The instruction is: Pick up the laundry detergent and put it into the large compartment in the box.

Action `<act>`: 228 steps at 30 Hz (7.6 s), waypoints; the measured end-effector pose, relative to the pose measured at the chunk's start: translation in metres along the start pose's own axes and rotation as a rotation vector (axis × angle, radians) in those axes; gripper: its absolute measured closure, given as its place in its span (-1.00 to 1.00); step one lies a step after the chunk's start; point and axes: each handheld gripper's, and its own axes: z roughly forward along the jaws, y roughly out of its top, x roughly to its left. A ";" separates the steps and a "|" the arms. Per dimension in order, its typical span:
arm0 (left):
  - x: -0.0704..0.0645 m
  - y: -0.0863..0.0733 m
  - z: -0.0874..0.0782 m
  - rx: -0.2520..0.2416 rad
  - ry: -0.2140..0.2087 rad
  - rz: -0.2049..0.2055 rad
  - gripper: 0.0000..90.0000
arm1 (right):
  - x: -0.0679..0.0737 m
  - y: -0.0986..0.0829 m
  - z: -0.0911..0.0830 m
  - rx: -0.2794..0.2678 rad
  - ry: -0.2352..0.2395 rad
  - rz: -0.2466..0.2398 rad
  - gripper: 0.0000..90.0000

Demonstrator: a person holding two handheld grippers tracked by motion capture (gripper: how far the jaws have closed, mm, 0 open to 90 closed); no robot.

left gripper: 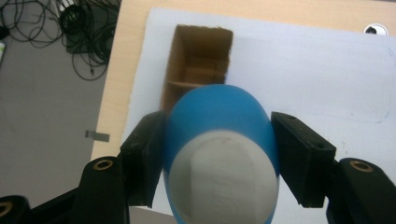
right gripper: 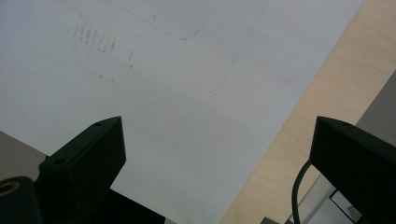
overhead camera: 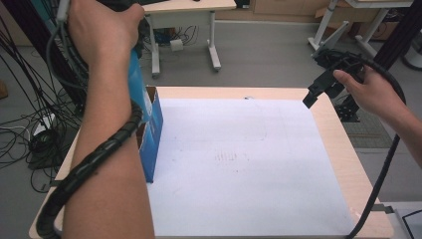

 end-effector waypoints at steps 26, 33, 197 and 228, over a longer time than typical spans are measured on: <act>0.045 0.005 0.024 0.015 0.000 0.003 -0.15 | 0.002 0.006 0.004 0.015 -0.026 0.007 -0.92; 0.050 0.002 0.046 0.034 0.005 0.009 -0.14 | 0.007 0.007 0.004 0.013 -0.031 0.004 -0.92; 0.044 -0.038 0.145 0.086 -0.041 0.070 -0.82 | 0.022 -0.009 0.017 -0.040 -0.009 -0.036 -0.92; -0.009 -0.051 0.108 0.017 -0.125 0.188 -0.85 | 0.020 -0.027 0.001 -0.063 0.007 -0.032 -0.92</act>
